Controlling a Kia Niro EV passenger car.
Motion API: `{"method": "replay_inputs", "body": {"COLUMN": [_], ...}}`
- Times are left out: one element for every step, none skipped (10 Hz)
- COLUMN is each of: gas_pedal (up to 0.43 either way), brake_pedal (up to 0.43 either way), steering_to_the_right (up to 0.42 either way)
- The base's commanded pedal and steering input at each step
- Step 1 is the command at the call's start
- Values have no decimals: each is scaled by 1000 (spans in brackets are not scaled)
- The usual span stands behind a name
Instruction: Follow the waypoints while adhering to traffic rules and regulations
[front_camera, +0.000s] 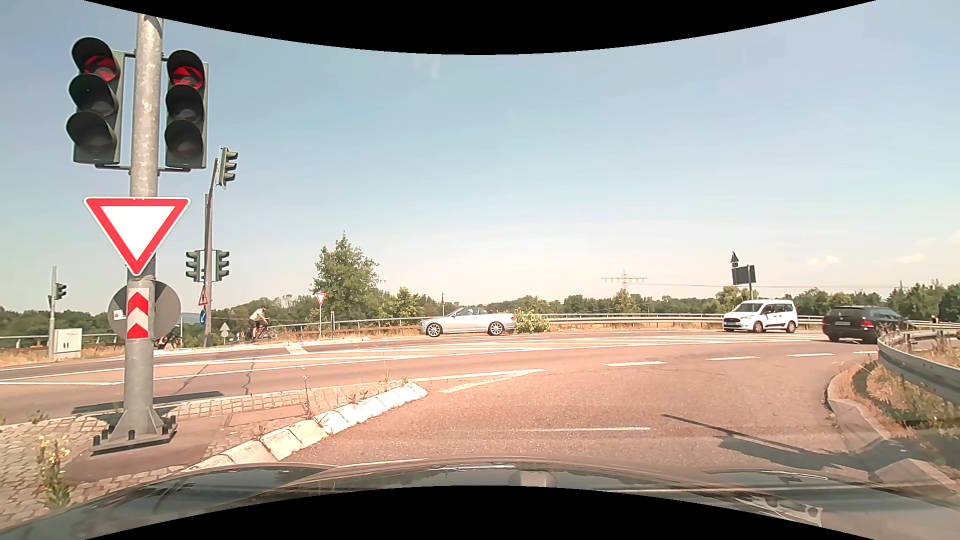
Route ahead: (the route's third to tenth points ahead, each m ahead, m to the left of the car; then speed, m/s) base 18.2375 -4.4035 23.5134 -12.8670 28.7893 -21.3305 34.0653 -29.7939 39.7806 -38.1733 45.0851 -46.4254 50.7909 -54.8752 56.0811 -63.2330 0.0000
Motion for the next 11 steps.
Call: {"method": "replay_inputs", "body": {"gas_pedal": [0, 0, 0, 0, 0, 0, 0, 0, 0, 0, 0], "brake_pedal": [274, 280, 280, 274, 280, 280, 280, 280, 280, 274, 280], "steering_to_the_right": [217, 217, 217, 217, 217, 217, 217, 217, 217, 217, 217]}}
